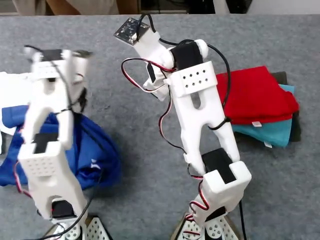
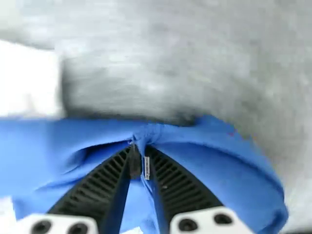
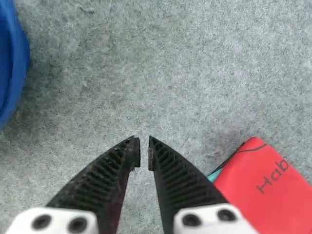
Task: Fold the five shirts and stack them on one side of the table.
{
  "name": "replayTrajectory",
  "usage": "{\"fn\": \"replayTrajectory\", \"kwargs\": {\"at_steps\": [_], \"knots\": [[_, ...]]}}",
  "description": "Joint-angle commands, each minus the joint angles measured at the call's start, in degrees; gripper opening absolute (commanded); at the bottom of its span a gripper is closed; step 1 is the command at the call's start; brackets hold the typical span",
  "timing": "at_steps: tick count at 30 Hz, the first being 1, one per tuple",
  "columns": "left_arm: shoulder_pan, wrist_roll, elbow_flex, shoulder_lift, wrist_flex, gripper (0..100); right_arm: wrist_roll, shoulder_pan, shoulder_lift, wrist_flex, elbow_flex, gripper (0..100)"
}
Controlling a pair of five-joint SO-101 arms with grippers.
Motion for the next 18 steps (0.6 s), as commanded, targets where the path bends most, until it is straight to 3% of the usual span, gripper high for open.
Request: {"fn": "replayTrajectory", "kwargs": {"at_steps": [1, 4, 12, 16, 18], "knots": [[-8.5, 5.2, -4.5, -9.2, 0.8, 2, -0.1, -0.9, -0.3, -2.2, -0.3, 4.4], [-15.7, 4.7, -3.5, -19.1, 0.8, 2, -0.2, -3.3, -0.2, -2.9, 0.3, 4.4], [-42.7, -9.4, -2.6, -44.4, -0.1, 2, -6.7, -14.5, 6.3, -4.4, 2.4, 4.5], [-58.8, -9.5, -2.4, -47.5, -7.1, 2, -8.5, -22.3, 12.3, -7.9, 2.2, 5.4], [-64.5, -7.6, -1.9, -47.5, -9.8, 2, -8.6, -25.7, 15.5, -9.7, 1.5, 11.1]]}}
